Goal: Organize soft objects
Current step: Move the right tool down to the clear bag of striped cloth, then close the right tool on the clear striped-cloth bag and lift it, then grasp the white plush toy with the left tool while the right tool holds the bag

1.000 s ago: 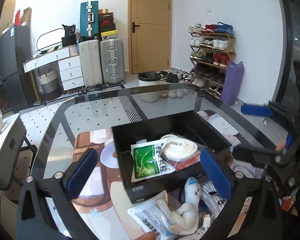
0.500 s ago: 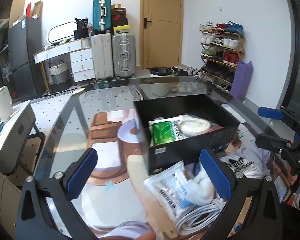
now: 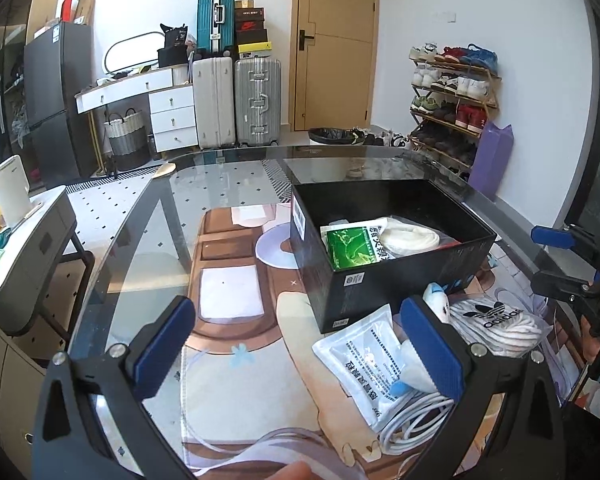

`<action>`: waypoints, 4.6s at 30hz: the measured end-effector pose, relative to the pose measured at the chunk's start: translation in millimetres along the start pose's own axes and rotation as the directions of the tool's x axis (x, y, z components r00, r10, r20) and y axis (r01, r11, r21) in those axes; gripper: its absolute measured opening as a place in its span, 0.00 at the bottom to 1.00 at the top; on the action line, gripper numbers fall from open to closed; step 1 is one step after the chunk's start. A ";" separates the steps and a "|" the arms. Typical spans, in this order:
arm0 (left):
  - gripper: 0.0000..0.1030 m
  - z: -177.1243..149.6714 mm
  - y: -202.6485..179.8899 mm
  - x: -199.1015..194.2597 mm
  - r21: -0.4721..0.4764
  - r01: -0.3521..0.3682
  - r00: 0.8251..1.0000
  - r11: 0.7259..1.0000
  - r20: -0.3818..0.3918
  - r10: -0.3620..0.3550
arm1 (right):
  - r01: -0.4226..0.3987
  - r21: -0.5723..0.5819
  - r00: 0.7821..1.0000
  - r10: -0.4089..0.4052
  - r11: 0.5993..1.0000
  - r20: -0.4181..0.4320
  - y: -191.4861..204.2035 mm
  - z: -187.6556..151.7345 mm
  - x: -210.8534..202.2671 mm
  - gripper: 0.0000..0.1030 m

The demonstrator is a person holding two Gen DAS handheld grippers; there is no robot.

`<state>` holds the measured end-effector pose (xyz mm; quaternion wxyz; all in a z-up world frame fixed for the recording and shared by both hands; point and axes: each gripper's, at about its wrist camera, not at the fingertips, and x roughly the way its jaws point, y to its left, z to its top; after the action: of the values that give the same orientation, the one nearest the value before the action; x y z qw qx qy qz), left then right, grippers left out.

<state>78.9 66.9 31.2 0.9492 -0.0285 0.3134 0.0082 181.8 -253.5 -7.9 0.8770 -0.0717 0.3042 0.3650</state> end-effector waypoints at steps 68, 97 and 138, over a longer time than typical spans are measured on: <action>1.00 -6.5 -24.5 7.9 0.067 0.059 0.997 0.996 -0.049 -0.056 | -0.075 0.162 0.979 0.104 0.984 -0.175 26.3 -17.0 23.0 0.53; 1.00 -10.3 -59.3 27.6 0.164 0.135 0.983 0.977 -0.147 -0.111 | -0.098 0.153 0.990 0.112 0.983 -0.090 10.7 -13.3 14.5 0.51; 0.28 -15.3 -68.9 7.7 0.160 0.328 0.940 0.931 -0.151 -0.305 | -0.126 0.147 0.987 0.138 0.981 -0.076 10.4 -12.9 10.5 0.50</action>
<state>78.3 -2.8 17.7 0.9154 0.0079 0.3623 -0.1755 174.3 -244.2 -23.4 0.8398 -0.0043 0.3707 0.3966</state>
